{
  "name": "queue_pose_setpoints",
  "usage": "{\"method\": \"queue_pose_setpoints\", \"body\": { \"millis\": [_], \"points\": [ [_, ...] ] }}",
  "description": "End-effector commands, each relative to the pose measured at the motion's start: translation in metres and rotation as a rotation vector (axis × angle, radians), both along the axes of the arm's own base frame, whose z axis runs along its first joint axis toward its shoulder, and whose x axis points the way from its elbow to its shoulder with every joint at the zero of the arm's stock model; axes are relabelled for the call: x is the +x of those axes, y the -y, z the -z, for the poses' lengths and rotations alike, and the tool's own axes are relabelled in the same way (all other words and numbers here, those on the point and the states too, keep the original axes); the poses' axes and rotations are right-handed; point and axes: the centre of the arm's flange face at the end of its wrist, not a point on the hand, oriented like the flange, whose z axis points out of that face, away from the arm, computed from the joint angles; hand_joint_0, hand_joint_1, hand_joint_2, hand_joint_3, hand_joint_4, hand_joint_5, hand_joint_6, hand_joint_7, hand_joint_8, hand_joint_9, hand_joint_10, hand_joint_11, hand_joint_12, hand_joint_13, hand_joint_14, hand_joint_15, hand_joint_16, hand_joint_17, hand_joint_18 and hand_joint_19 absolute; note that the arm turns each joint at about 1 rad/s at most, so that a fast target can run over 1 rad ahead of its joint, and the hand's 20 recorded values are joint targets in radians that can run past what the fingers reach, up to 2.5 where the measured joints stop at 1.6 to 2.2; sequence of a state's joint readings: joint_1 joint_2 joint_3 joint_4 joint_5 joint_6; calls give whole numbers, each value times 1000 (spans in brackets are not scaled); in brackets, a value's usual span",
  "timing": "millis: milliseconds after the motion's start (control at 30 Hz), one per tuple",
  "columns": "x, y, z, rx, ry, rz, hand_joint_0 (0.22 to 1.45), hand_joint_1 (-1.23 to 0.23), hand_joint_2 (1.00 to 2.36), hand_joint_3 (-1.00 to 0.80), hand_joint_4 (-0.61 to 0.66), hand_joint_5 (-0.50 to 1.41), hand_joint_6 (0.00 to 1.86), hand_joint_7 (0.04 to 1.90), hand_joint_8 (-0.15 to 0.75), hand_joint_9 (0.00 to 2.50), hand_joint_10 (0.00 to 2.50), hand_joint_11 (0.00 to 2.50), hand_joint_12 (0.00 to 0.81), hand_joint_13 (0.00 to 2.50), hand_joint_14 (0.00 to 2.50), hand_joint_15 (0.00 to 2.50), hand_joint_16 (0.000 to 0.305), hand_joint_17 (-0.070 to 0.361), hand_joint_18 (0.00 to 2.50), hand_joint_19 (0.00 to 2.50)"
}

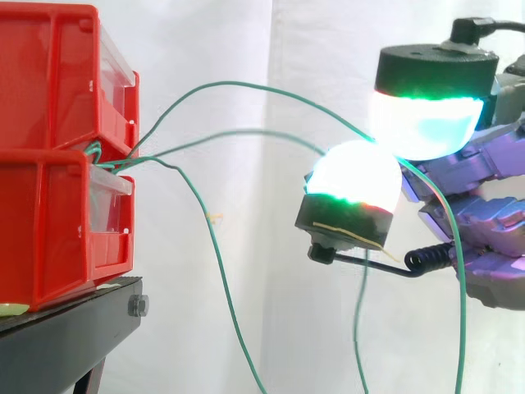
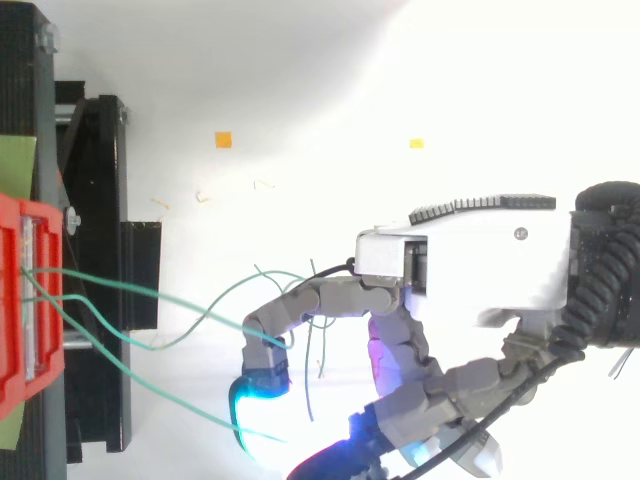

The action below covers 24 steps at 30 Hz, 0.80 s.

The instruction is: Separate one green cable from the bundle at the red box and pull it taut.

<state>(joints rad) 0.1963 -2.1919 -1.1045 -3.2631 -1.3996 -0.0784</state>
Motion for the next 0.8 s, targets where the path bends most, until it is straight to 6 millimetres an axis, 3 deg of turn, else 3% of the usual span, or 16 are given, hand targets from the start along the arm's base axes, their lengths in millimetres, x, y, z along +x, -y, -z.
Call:
{"method": "queue_pose_setpoints", "body": {
  "millis": [0, 767],
  "points": [
    [1, 0, 0, 1, 6, 1, 734, -744, 1019, -186, 102, 121, 506, 1128, 213, 1983, 20, 542, 388, 1562, 21, 656, 46, 104, 1166, 610],
    [1, 0, 0, 1, 5, -1, 738, -755, 1019, -160, 94, 123, 506, 1144, 212, 1972, 18, 522, 389, 1563, 22, 658, 45, 102, 1161, 612]
  ]
}}
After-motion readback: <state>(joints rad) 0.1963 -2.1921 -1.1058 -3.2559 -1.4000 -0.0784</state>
